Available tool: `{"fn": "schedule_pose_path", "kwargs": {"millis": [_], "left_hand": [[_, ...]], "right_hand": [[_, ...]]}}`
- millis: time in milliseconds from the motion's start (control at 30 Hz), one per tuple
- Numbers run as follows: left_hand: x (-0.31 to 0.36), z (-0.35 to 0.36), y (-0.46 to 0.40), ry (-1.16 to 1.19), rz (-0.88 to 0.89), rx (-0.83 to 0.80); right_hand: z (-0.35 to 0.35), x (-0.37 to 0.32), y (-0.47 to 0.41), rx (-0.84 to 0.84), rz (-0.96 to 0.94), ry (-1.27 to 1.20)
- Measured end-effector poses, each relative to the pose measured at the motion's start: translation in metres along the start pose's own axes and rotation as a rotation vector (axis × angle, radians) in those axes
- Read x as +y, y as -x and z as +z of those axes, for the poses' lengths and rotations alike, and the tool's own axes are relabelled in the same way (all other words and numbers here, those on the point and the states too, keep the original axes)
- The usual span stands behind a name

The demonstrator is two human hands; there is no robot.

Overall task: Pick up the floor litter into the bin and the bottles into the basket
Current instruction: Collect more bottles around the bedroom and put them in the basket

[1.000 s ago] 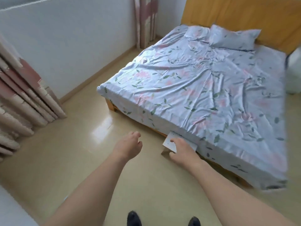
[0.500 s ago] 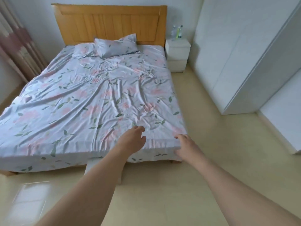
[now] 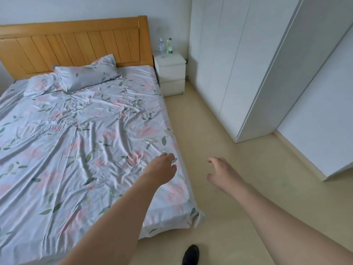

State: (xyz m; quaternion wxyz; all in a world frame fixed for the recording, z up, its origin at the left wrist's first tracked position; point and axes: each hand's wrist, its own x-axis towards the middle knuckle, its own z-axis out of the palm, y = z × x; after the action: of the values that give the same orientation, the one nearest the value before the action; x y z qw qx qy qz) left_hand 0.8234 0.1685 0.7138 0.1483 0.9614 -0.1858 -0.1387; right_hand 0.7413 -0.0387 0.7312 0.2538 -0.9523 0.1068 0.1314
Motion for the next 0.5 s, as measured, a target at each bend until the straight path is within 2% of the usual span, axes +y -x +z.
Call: {"fn": "schedule_pose_path", "kwargs": {"millis": [267,500], "left_hand": [[0.095,-0.029,-0.217,0.023,0.06,-0.06],[0.185,-0.014,-0.419,0.005,0.109,-0.046]], "right_hand": [[-0.119,0.084,-0.153,0.053,0.087,-0.018],[-0.193,0.183,-0.312,0.035,0.089,-0.103]]}}
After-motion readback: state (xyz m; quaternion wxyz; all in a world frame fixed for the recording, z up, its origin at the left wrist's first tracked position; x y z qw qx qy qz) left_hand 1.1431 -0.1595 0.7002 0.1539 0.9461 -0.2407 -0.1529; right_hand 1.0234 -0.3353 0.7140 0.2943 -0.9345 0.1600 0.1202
